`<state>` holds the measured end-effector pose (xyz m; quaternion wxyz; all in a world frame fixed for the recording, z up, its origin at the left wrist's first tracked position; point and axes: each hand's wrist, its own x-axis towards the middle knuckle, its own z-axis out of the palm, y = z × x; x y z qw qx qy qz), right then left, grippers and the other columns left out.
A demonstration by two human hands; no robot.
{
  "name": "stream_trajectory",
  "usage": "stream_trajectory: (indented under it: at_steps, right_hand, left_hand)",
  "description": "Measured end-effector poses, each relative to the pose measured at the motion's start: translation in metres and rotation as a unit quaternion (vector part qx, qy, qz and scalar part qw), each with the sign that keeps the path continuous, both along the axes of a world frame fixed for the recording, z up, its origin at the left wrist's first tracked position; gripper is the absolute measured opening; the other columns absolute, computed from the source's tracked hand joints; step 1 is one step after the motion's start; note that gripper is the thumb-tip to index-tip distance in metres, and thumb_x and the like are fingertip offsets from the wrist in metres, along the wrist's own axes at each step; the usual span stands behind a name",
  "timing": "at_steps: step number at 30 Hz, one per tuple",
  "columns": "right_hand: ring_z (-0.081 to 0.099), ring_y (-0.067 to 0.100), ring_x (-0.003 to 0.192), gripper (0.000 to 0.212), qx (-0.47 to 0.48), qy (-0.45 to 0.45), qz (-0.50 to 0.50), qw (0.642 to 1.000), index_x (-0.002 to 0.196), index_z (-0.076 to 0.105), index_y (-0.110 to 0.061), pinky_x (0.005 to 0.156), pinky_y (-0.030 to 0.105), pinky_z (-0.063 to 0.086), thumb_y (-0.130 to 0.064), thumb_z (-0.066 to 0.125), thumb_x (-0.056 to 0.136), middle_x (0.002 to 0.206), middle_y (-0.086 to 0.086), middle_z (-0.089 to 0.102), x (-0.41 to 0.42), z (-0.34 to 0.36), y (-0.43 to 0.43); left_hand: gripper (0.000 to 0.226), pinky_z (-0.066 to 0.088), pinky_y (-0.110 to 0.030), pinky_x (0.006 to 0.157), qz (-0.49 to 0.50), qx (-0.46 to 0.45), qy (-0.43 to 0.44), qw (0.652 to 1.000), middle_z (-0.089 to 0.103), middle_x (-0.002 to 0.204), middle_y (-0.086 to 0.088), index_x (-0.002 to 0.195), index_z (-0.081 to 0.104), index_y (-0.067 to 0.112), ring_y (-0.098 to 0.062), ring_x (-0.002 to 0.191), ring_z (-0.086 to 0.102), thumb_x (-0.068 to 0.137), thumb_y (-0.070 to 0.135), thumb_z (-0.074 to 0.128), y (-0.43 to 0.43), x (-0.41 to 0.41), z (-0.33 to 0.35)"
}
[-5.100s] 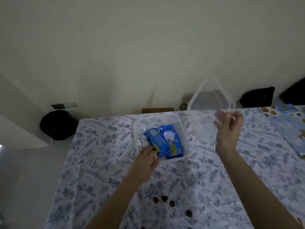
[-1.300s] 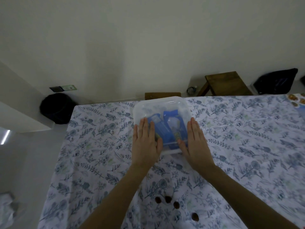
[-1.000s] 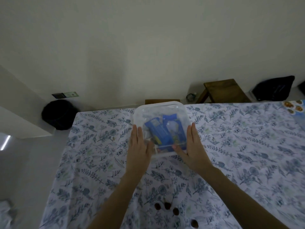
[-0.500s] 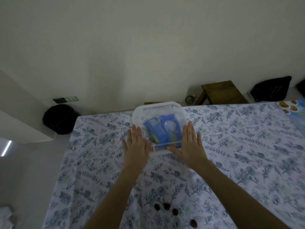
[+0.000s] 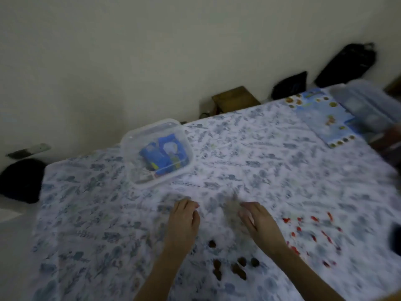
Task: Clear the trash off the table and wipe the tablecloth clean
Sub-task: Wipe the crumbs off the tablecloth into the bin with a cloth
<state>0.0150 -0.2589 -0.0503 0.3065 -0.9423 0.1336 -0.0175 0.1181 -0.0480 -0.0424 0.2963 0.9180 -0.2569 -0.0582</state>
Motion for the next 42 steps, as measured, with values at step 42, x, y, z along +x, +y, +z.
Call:
stream_trajectory:
  at_steps: [42]
  right_hand:
    - [0.051, 0.032, 0.093, 0.067, -0.162, 0.118, -0.199, 0.959, 0.145, 0.031, -0.023, 0.077, 0.043, 0.048, -0.051, 0.052, 0.088, 0.107, 0.016, 0.051, -0.243, -0.039, -0.324]
  left_hand:
    - [0.034, 0.033, -0.042, 0.115, -0.345, 0.138, -0.092, 0.924, 0.050, 0.135, -0.004, 0.119, 0.055, 0.016, -0.021, 0.128, 0.047, 0.088, 0.020, 0.043, -0.409, -0.161, -0.054]
